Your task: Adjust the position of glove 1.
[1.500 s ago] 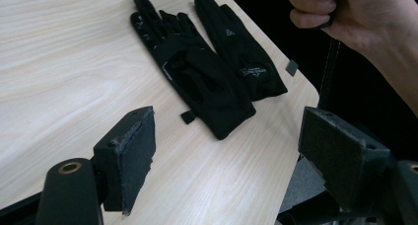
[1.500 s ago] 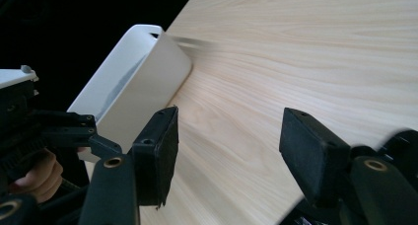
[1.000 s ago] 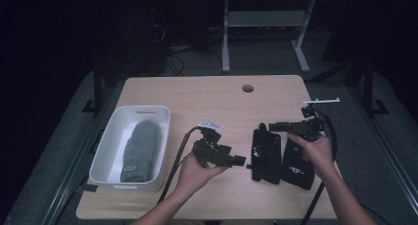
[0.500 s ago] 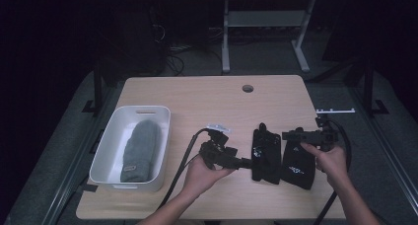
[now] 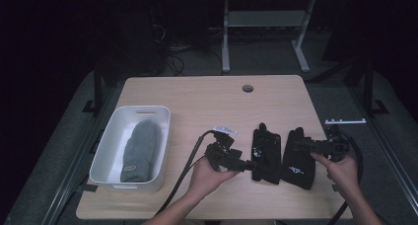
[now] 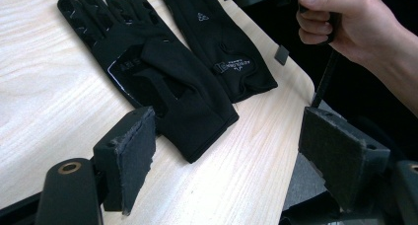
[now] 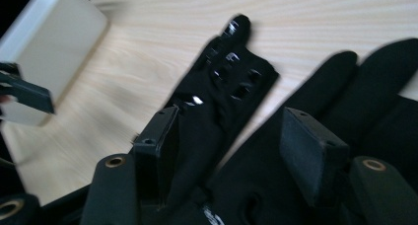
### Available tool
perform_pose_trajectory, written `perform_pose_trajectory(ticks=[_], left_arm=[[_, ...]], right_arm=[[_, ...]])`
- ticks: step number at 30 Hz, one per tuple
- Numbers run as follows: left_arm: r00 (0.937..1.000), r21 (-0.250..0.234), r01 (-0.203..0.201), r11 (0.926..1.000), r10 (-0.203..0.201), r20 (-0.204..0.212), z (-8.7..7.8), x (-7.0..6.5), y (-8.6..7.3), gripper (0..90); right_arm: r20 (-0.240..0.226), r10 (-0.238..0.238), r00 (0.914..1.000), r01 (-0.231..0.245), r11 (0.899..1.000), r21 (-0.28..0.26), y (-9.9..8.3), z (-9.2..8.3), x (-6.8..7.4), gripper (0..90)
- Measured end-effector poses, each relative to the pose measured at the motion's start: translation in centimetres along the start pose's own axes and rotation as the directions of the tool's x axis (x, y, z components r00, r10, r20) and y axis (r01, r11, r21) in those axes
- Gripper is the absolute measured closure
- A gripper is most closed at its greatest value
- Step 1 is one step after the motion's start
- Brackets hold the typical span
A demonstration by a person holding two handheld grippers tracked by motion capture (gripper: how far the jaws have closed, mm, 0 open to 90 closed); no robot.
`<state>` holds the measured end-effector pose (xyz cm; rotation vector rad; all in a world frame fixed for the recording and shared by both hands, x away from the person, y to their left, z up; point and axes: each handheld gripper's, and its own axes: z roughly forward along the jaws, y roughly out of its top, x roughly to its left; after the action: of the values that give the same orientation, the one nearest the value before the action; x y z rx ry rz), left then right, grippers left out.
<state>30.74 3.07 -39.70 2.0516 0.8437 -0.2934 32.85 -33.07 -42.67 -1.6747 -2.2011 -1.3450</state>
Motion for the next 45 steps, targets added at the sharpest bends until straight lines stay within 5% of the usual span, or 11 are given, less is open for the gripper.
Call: perform_pose_trajectory(ticks=[11,20,32,34,37,40,45], left_arm=[[1.0000,0.003,-0.001,1.0000,0.001,0.000,0.6,-0.1,-0.2,21.7],[1.0000,0.007,0.005,1.0000,-0.005,0.004,0.8,0.0,-0.4,21.8],[1.0000,0.016,-0.004,0.9999,0.004,0.005,1.5,-0.1,-0.7,21.8],[1.0000,0.016,-0.006,0.9998,0.006,0.002,1.5,-0.1,-0.8,21.8],[1.0000,0.019,-0.007,0.9998,0.007,0.000,1.5,-0.1,-0.9,21.8],[1.0000,0.021,-0.006,0.9998,0.006,0.001,1.5,-0.1,-0.9,21.8],[0.9999,0.030,-0.013,0.9995,0.013,-0.002,1.6,-0.2,-1.0,21.8]], right_arm=[[0.093,-0.060,0.9938,0.054,0.996,0.067,-1.4,0.4,-0.6,40.9],[0.178,-0.131,0.9754,0.108,0.986,0.129,-2.2,1.0,-0.9,44.6],[0.302,-0.298,0.9054,0.245,0.948,0.203,-3.0,2.2,0.7,50.6],[0.323,-0.334,0.8852,0.274,0.937,0.218,-3.1,2.3,0.9,52.2],[0.334,-0.344,0.8779,0.282,0.934,0.220,-3.2,2.4,1.1,56.2],[0.316,-0.355,0.8799,0.295,0.930,0.221,-3.2,2.5,1.3,67.3],[0.301,-0.314,0.9005,0.255,0.942,0.218,-3.1,2.4,1.3,74.7]])
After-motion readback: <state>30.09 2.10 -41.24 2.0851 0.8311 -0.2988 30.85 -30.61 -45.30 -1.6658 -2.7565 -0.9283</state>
